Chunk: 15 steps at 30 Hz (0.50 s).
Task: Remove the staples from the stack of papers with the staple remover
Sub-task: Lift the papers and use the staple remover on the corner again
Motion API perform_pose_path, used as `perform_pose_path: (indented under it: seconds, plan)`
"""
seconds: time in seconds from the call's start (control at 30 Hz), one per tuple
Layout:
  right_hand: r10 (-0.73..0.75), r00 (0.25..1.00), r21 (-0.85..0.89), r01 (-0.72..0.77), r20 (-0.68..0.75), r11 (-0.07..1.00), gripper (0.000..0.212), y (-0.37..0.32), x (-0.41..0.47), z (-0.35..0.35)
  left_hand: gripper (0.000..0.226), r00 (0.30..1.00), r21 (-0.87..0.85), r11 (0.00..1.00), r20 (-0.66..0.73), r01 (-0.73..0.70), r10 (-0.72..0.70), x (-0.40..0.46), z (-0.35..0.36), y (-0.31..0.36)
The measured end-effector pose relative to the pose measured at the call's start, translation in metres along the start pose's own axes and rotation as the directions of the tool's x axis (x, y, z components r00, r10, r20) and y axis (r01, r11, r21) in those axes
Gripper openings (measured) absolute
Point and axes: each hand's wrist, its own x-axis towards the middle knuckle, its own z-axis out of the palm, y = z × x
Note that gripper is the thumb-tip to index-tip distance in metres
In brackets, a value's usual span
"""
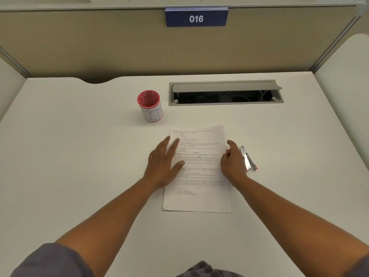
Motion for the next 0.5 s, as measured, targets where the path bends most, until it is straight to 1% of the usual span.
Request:
perform_pose_path:
  seconds: [0.03,0.1,0.2,0.27,0.33,0.4,0.5]
  plan:
    - [-0.016,1.000,-0.011,0.016,-0.012,1.000,0.050,-0.001,0.000,0.001,0.075,0.998,0.096,0.995,0.061,-0.025,0.019,-0.006,0.003,-0.002]
    - [-0.059,0.998,-0.029,0.058,-0.032,0.998,0.045,0.000,0.001,0.004,0.078,0.991,0.189,0.982,0.136,-0.027,0.001,-0.016,0.012,-0.003]
    - [-0.130,0.991,-0.099,0.126,-0.038,0.987,0.042,0.005,0.001,0.006,0.082,0.991,0.226,0.974,0.134,-0.015,-0.015,-0.026,0.023,-0.001]
    - [-0.169,0.985,-0.176,0.159,-0.042,0.971,0.045,0.009,-0.002,0.007,0.081,0.992,0.237,0.971,0.125,0.001,-0.032,-0.029,0.029,0.001]
    - [-0.237,0.971,-0.254,0.223,-0.027,0.941,0.049,0.011,-0.010,0.007,0.080,0.991,0.246,0.969,0.121,0.023,-0.054,-0.031,0.032,0.004]
    - [-0.292,0.955,-0.344,0.294,0.060,0.892,0.057,0.012,-0.019,0.008,0.079,0.991,0.248,0.968,0.120,0.032,-0.064,-0.031,0.034,0.006]
    - [-0.313,0.924,-0.433,0.380,0.220,0.818,0.067,0.019,-0.028,0.013,0.079,0.992,0.248,0.968,0.110,0.031,-0.060,-0.031,0.035,0.006]
